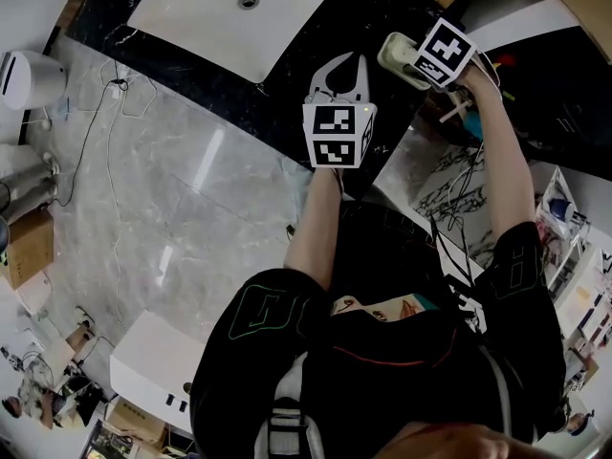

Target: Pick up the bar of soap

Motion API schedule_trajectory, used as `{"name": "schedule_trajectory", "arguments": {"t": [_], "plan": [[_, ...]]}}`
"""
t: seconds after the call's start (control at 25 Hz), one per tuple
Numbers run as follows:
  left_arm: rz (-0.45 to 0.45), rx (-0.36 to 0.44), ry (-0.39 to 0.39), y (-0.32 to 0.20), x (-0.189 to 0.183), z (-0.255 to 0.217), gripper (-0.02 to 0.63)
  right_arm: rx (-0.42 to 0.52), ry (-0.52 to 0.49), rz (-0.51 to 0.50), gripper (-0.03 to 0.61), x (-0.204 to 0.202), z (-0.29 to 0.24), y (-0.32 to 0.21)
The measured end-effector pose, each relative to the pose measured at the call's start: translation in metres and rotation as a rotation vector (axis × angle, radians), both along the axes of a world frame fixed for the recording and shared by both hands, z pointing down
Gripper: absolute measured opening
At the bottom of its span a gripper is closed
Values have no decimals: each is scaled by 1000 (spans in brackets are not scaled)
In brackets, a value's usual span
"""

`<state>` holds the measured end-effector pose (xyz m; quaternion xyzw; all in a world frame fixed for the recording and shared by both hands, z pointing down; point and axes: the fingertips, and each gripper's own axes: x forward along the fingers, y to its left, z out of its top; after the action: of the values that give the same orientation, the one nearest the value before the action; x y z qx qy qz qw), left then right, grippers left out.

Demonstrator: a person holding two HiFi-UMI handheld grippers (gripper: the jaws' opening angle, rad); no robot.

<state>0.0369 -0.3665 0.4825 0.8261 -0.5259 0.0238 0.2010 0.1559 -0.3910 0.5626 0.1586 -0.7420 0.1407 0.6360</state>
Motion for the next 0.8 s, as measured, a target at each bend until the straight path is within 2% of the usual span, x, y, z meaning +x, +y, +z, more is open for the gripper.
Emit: {"name": "schedule_trajectory", "arguments": {"t": [0.32, 0.64, 0.8], "plan": [[8, 0, 6, 5, 2, 1, 8, 97, -173, 139, 197, -6, -8, 0], [10, 20, -14, 12, 2, -8, 8, 176, -204, 151, 195, -4, -15, 0], [1, 34, -18, 13, -2, -15, 8, 218, -272, 196, 193, -6, -30, -1]]}}
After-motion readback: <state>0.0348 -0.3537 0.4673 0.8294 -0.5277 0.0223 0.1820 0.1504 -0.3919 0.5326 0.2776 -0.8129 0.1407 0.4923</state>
